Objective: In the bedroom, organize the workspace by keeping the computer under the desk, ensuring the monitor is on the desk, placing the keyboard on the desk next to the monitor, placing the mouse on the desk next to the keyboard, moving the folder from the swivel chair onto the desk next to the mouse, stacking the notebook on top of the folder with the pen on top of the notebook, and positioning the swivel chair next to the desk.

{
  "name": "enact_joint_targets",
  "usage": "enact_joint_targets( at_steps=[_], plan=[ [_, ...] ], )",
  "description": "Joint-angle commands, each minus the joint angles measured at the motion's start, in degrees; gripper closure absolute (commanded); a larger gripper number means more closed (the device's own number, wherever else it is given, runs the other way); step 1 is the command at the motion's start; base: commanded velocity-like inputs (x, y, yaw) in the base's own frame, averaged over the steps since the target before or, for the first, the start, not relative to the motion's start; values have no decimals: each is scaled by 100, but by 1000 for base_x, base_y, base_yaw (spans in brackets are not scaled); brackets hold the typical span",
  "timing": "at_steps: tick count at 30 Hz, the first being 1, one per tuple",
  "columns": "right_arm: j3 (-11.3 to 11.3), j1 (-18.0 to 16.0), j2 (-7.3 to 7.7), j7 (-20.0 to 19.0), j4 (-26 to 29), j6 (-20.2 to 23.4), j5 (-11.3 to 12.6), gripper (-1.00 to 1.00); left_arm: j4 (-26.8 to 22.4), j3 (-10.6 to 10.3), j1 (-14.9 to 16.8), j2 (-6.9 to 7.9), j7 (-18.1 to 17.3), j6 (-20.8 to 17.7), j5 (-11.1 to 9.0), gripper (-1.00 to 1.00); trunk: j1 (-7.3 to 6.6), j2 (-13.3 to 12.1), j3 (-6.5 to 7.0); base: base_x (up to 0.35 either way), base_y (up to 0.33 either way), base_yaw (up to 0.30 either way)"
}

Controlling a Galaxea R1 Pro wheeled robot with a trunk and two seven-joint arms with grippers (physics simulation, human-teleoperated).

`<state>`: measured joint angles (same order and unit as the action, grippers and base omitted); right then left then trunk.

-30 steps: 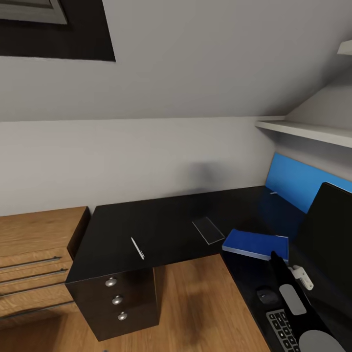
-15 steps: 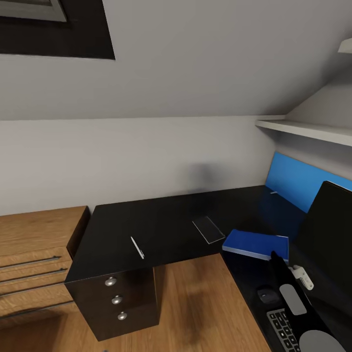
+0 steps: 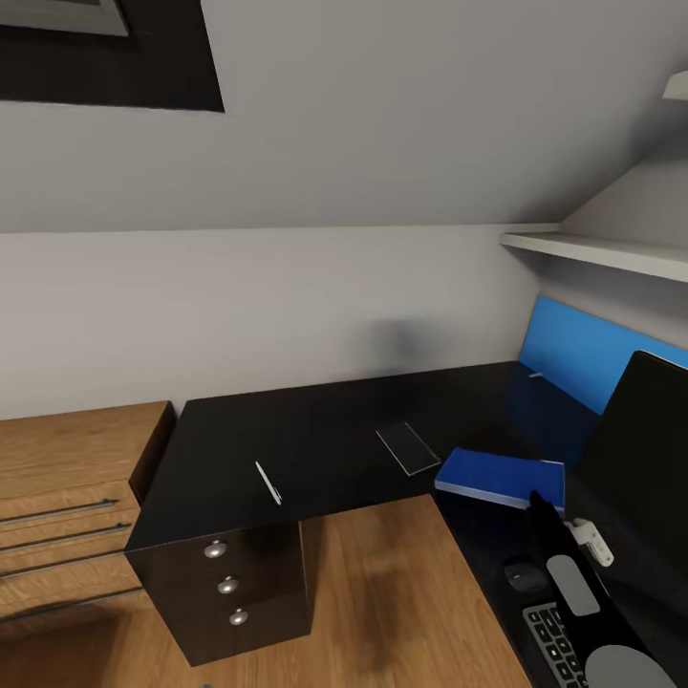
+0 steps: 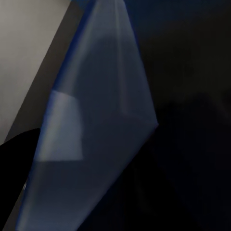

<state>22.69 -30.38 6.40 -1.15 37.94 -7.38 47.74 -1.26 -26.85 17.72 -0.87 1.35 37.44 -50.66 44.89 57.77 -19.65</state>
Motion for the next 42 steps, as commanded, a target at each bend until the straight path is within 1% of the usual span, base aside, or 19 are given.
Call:
enact_joint_targets(
  at_steps=[1,7,17,36,37,42],
  plan=[
    [-1,-3,1,-8,-6,-18,68,100,3,-48,4,-1,12,17,-36,-100,0,4,-7,0,0,0],
    [-1,-3,2,-6,-6,-15,68,100,3,-50,4,-1,7,17,-39,-100,0,4,-7,0,0,0],
    [-10,-3,-4,102,-6,-17,52,100,3,-50,4,2,3,14,-40,-100,0,4,-7,0,0,0],
    [-10,-3,2,110,15,-14,42,100,3,-52,4,7,-2,17,-40,-100,0,4,-7,0,0,0],
    [-10,-3,2,112,14,-15,42,-100,3,-54,4,8,-2,17,-40,-100,0,4,-7,0,0,0],
    [-10,-3,2,123,12,-17,42,-100,3,-56,4,8,-3,17,-40,-100,0,4,-7,0,0,0]
  ],
)
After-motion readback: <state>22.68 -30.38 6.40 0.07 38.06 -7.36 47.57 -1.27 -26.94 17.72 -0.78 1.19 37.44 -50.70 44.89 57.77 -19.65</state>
